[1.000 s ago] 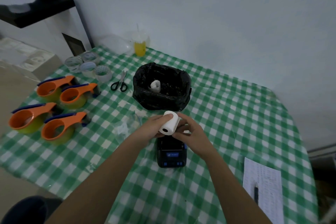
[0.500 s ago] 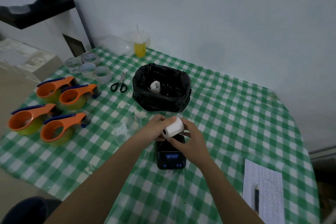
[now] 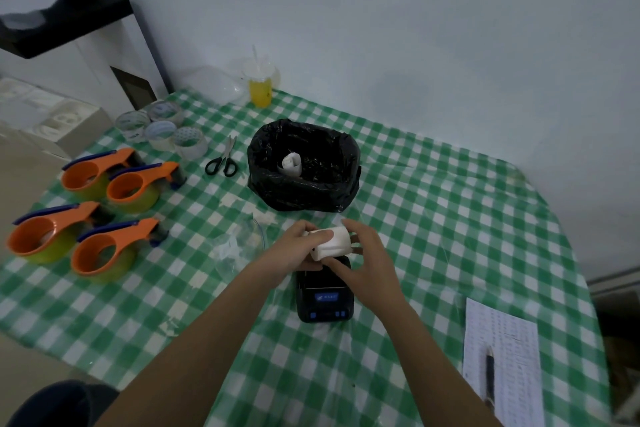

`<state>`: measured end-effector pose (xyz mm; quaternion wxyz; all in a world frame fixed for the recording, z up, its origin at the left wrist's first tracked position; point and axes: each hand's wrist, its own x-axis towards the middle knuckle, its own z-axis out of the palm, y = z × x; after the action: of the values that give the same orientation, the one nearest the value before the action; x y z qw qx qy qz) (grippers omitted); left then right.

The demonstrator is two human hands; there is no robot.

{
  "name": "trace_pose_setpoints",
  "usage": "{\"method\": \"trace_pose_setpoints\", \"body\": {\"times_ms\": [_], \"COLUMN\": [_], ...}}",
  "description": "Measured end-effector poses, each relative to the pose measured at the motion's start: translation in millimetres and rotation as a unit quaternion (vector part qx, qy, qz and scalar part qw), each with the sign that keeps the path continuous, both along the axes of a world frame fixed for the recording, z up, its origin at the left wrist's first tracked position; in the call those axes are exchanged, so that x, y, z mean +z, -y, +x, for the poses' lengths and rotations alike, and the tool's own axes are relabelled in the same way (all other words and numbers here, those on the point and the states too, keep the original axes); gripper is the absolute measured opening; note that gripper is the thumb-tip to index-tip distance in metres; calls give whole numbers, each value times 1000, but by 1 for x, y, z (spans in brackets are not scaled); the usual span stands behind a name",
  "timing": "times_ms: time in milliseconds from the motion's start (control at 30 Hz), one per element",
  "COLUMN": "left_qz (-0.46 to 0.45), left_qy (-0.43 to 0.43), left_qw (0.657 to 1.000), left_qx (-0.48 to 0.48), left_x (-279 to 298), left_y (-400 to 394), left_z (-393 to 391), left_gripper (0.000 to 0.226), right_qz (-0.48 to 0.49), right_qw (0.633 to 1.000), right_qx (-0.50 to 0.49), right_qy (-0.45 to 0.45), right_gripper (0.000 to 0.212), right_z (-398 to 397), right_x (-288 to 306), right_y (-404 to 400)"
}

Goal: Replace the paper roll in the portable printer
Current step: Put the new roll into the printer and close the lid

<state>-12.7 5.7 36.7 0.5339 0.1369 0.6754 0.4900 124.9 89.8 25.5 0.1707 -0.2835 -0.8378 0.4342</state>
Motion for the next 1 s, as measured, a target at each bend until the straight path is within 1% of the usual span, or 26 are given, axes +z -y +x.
{"method": "trace_pose_setpoints", "body": {"times_ms": [100,167,233,300,433,500,567,667,767,800,867,933,1000], "left_qz": [4,-2,1,3,1,-5,-14,-53,-90,-98,-101,-80,-68], "left_qy": [11,10,13,14,11,9,-2,-61,-169,-211,-285,-339,-382], "left_qw": [1000,1000,1000,999,999,999,998,994,979,971,953,937,918], "left_qx": [-9,-19,-24,-30,-49,-53,-56,-78,-62,-46,-26,-38,-78], "left_x": [-4,-6,-7,-7,-10,-14,-16,-17,-26,-31,-42,-54,-65], "left_y": [2,3,3,3,3,4,3,1,-1,-1,0,1,2], "left_z": [-2,-4,-4,-5,-7,-8,-6,-1,-1,-3,-8,-14,-17], "left_gripper": [23,21,20,21,24,24,29,39,41,40,28,17,25], "right_qz": [114,184,218,203,117,102,93,82,76,75,71,66,73], "right_qw": [992,980,971,973,984,985,987,989,991,991,991,991,988], "right_qx": [53,79,98,110,111,110,107,89,60,48,32,31,44], "right_qy": [-6,7,14,23,76,82,76,82,95,100,106,115,130], "right_gripper": [31,22,15,13,12,12,11,11,11,12,11,10,9], "right_z": [3,4,3,0,-1,-2,-1,2,10,13,19,23,23], "right_x": [1,2,2,3,4,2,-3,-15,-27,-31,-39,-47,-55], "right_y": [-13,-19,-21,-23,-23,-21,-19,-17,-17,-18,-18,-19,-19]}}
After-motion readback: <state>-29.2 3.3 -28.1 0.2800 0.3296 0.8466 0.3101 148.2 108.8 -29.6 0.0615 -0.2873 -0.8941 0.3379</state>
